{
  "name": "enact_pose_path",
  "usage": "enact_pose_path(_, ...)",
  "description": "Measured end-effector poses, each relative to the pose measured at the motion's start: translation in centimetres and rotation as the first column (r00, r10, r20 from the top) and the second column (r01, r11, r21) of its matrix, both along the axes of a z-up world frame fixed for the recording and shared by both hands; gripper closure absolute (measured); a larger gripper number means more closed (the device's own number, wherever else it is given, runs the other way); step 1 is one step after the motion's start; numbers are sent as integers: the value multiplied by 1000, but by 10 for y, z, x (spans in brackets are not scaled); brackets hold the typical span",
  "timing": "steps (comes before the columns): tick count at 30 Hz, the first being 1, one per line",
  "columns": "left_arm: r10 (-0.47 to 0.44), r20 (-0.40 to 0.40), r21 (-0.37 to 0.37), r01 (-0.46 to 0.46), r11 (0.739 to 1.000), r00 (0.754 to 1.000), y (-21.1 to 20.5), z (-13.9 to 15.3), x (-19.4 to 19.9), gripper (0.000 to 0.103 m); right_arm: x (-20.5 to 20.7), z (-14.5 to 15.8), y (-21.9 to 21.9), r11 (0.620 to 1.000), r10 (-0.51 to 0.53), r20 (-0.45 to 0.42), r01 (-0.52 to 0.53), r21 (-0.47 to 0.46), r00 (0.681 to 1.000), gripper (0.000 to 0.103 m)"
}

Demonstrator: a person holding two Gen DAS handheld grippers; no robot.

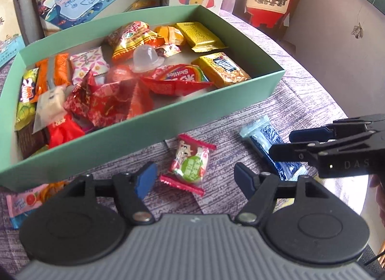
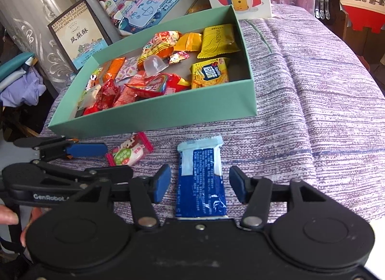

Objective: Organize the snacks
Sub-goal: 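Grasp the pink-white green-label candy with the left gripper while the right grasps the blue bar, then carry the pink-white candy and blue bar into the green box and open both grippers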

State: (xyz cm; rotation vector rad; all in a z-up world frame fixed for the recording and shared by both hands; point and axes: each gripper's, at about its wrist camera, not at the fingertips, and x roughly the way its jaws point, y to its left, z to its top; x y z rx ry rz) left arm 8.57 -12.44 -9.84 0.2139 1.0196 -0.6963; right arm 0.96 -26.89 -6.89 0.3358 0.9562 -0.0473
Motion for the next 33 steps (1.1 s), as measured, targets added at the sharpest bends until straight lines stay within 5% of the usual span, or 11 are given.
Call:
enact_pose_path(1,-12,0,6,12,1000,1000,-4,-2,1,39,0,-2,1,1000,-1,0,1,-4,1000,48)
enact_pose_path(3,-33,-5,16,33,999,999,-9,-7,2,70,-2,-4,0,1000,-11,-2,11,0,1000,48)
enact_pose_path(4,-29,8,21,29,999,1000,-9,-7,1,73,-2,-5,0,1000,-17,-4,17,1,1000,48)
enact_pose_path(11,23,-26,1,-23,1000,999,14,-7,-11,74,3,-9,21,991,58,0,-58,-121,998,47)
enact_pose_path(14,46,-28,-4,-46,999,999,18,-7,-13,74,4,-11,39,963,109,-6,-107,-246,994,60)
enact_pose_path(26,61,28,-115,-57,992,998,25,43,-19,75,-5,43,17,998,55,93,-53,-26,994,67)
enact_pose_path(33,129,104,-193,-107,975,986,19,81,20,75,41,77,-7,1000,18,176,-21,18,984,67)
